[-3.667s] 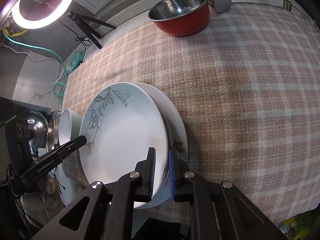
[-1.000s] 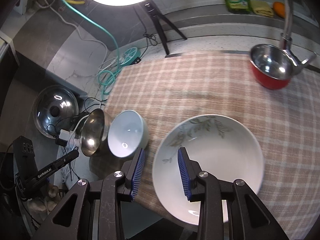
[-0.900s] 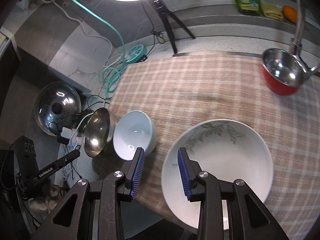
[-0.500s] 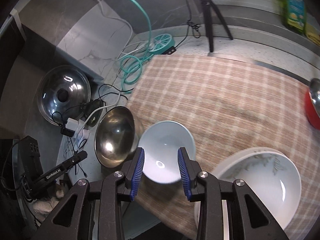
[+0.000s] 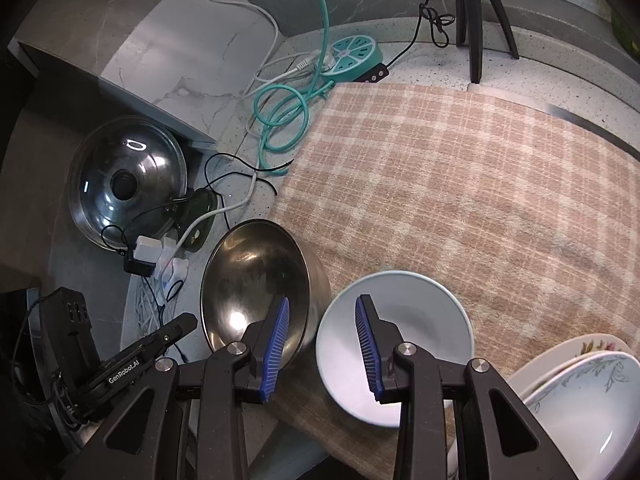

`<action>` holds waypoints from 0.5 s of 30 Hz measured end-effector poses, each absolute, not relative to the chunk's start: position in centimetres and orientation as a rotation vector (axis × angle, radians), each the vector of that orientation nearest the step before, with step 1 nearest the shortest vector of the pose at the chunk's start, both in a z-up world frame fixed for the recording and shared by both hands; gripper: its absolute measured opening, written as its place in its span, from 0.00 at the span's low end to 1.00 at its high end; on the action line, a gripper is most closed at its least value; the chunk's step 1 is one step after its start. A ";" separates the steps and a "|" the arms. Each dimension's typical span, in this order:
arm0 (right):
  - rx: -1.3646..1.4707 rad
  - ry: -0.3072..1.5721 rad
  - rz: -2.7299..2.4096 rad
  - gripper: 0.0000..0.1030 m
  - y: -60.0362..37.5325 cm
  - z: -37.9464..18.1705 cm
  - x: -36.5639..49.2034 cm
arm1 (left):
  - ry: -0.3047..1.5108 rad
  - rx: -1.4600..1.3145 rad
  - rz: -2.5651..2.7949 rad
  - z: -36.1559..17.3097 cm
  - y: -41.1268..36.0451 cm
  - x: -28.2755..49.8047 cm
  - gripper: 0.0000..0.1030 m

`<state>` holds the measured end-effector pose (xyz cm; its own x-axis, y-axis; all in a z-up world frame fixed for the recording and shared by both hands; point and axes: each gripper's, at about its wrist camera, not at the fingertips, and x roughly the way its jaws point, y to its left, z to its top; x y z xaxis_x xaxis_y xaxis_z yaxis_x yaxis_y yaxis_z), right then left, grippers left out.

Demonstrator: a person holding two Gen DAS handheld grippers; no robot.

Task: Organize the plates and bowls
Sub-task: 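Move both tools to the rim of the large stainless steel bowl, then close both tools on the steel bowl rim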

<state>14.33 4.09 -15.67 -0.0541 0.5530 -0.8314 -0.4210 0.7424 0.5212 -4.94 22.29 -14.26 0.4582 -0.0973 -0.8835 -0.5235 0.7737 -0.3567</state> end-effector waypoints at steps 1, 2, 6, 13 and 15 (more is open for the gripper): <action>0.108 1.417 0.794 0.31 4.4 -15.8 14.5 | 1.082 -0.664 0.288 -14.3 22.4 -4.9 0.09; 0.100 1.418 0.794 0.31 4.7 -15.9 14.6 | 1.083 -0.668 0.287 -14.4 22.5 -4.8 0.09; 0.079 1.423 0.801 0.31 5.9 -16.2 14.9 | 1.091 -0.684 0.278 -14.8 22.7 -4.5 0.09; 0.024 1.435 0.810 0.31 8.1 -17.2 15.1 | 1.107 -0.681 0.273 -15.4 22.7 -4.1 0.09; 0.011 1.439 0.813 0.31 8.5 -17.5 15.1 | 1.113 -0.676 0.275 -15.5 22.7 -4.0 0.09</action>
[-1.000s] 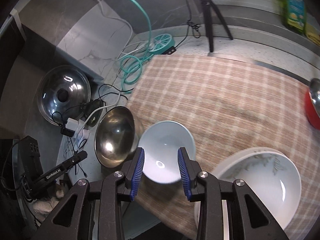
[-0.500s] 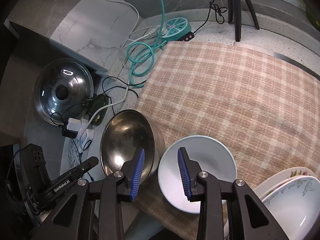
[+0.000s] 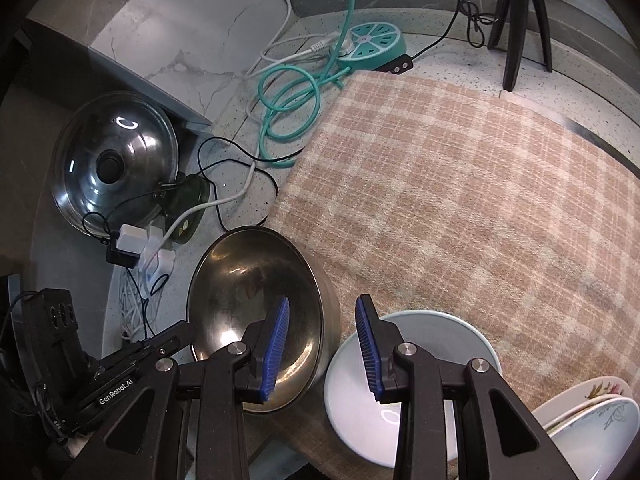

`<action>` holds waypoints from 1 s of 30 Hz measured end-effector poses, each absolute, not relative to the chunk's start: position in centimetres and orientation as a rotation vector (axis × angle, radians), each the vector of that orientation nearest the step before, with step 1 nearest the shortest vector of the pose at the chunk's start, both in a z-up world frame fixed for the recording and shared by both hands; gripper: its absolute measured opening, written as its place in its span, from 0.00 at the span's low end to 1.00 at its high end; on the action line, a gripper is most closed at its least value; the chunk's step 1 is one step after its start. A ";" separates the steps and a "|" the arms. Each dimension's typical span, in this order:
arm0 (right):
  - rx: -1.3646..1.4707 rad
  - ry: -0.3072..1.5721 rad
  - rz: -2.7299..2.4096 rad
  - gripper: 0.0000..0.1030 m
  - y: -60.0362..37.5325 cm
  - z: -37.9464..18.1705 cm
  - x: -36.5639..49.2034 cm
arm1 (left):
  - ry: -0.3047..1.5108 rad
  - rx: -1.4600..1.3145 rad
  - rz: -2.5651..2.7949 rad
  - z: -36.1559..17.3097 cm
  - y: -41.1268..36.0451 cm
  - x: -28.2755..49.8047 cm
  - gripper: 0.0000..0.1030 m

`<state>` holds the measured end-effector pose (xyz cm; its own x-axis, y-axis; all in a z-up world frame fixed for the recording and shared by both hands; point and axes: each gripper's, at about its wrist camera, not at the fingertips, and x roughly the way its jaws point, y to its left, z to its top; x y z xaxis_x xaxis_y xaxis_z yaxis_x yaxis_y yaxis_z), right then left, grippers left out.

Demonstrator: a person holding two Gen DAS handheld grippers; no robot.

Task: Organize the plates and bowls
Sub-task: 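Close both tools on the steel bowl rim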

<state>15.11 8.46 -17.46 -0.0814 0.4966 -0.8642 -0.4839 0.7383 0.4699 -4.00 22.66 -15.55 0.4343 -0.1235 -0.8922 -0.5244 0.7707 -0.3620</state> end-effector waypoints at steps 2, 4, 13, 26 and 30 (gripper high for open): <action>0.002 1.443 0.813 0.31 8.8 -17.7 15.2 | 1.115 -0.680 0.274 -15.6 22.7 -4.0 0.09; -0.007 1.446 0.812 0.31 9.1 -18.0 15.2 | 1.117 -0.685 0.273 -15.7 22.8 -4.0 0.09; -0.038 1.469 0.816 0.30 10.3 -19.1 15.2 | 1.137 -0.701 0.260 -16.4 23.0 -3.6 0.09; -0.055 1.489 0.819 0.17 10.9 -20.0 15.1 | 1.146 -0.699 0.249 -17.0 22.9 -3.4 0.09; -0.057 1.491 0.814 0.15 10.8 -20.0 15.2 | 1.146 -0.696 0.250 -17.0 23.0 -3.3 0.09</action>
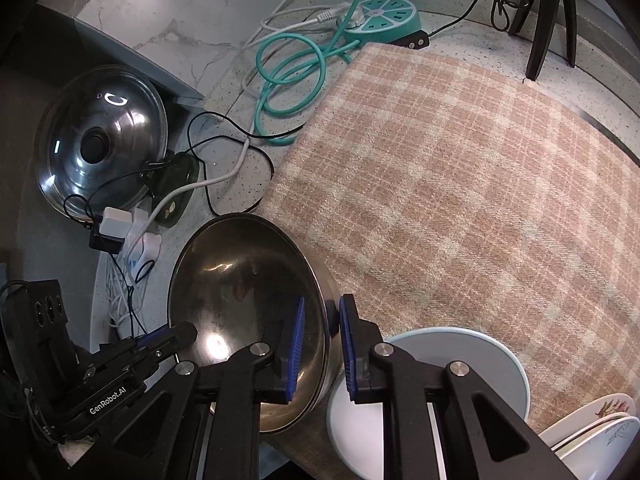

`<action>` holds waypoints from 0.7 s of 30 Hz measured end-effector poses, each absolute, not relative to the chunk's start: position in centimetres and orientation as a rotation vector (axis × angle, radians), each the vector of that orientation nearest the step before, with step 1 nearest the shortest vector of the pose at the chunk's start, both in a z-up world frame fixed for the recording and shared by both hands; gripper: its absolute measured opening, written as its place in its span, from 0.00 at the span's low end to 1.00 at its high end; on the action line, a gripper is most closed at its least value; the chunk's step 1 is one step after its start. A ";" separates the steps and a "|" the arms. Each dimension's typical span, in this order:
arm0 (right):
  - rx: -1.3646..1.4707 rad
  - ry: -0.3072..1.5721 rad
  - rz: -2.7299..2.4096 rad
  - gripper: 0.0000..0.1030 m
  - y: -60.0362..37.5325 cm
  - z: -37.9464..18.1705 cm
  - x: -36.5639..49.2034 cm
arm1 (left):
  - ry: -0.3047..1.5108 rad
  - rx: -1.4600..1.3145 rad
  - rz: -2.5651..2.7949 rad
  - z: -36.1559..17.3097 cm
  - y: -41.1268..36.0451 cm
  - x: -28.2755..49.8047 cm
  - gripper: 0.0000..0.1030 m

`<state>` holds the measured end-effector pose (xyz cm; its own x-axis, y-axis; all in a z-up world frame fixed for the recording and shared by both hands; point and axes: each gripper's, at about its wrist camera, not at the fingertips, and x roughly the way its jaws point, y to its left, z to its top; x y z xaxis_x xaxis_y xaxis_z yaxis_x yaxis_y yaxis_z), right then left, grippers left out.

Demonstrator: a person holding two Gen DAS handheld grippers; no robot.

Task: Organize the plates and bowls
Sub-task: 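Close both tools on the steel bowl rim, then lift and carry the steel bowl with both tools toward the plate stack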

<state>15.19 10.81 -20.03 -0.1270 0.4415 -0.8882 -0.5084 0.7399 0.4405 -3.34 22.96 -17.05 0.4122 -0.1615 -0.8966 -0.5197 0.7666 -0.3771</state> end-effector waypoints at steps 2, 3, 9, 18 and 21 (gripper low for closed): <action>-0.059 1.492 0.810 0.15 10.8 -20.0 15.2 | 1.147 -0.696 0.250 -17.1 23.0 -3.3 0.09; -0.061 1.490 0.809 0.15 10.8 -20.0 15.1 | 1.147 -0.696 0.249 -17.0 23.0 -3.3 0.09; -0.043 1.493 0.800 0.15 10.6 -19.9 15.1 | 1.149 -0.702 0.255 -17.1 23.1 -3.3 0.09; -0.029 1.493 0.787 0.15 10.3 -19.8 14.9 | 1.149 -0.705 0.265 -17.1 22.9 -3.3 0.09; -0.015 1.494 0.785 0.15 10.2 -19.7 14.9 | 1.144 -0.702 0.272 -16.9 22.9 -3.3 0.09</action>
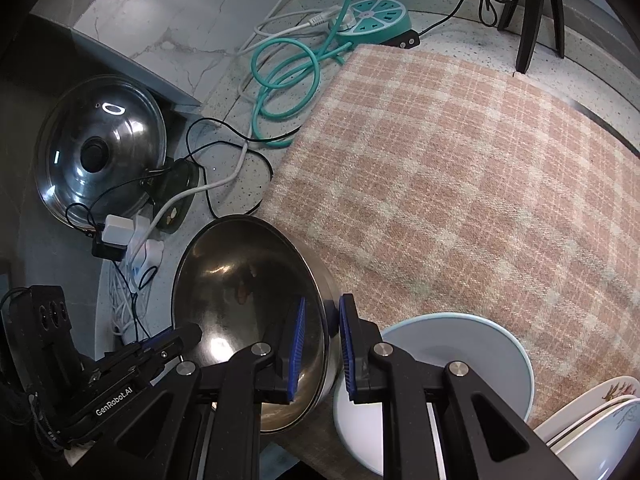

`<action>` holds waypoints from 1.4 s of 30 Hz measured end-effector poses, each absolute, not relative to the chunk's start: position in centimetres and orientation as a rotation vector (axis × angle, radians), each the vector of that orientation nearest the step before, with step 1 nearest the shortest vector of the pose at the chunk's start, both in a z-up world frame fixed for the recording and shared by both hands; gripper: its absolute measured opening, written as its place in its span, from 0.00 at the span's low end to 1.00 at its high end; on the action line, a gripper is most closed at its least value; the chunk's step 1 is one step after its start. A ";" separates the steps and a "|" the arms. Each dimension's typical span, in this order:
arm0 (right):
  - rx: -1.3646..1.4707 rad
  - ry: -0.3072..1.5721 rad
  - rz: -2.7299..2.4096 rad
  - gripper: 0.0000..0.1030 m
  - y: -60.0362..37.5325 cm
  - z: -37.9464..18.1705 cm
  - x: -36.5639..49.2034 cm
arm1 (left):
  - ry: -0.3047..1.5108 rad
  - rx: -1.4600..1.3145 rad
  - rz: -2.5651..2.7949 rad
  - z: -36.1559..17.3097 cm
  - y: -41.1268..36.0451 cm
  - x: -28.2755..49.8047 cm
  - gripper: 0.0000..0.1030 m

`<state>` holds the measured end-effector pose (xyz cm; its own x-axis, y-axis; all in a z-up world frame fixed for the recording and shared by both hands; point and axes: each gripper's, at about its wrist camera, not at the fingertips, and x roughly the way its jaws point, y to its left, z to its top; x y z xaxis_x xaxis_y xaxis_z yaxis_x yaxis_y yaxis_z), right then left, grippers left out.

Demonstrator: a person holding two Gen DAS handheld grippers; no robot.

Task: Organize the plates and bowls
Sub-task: 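Lift and carry the steel bowl with both tools toward the plate stack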

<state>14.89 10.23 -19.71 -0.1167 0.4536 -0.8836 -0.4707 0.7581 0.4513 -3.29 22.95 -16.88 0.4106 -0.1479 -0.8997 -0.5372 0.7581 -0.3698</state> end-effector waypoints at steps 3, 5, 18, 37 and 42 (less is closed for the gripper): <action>-0.002 1.495 0.785 0.15 10.1 -19.6 15.0 | 1.139 -0.698 0.274 -16.7 23.1 -3.2 0.09; 0.000 1.494 0.783 0.15 10.2 -19.6 15.0 | 1.138 -0.692 0.275 -16.6 23.1 -3.1 0.09; 0.050 1.474 0.760 0.15 9.8 -18.7 16.7 | 1.119 -0.651 0.258 -15.4 23.3 -0.8 0.10; 0.137 1.458 0.671 0.15 7.4 -18.6 20.3 | 1.103 -0.534 0.186 -13.7 22.4 5.4 0.10; 0.164 1.446 0.645 0.15 6.3 -18.4 21.2 | 1.113 -0.522 0.157 -13.9 21.7 7.0 0.10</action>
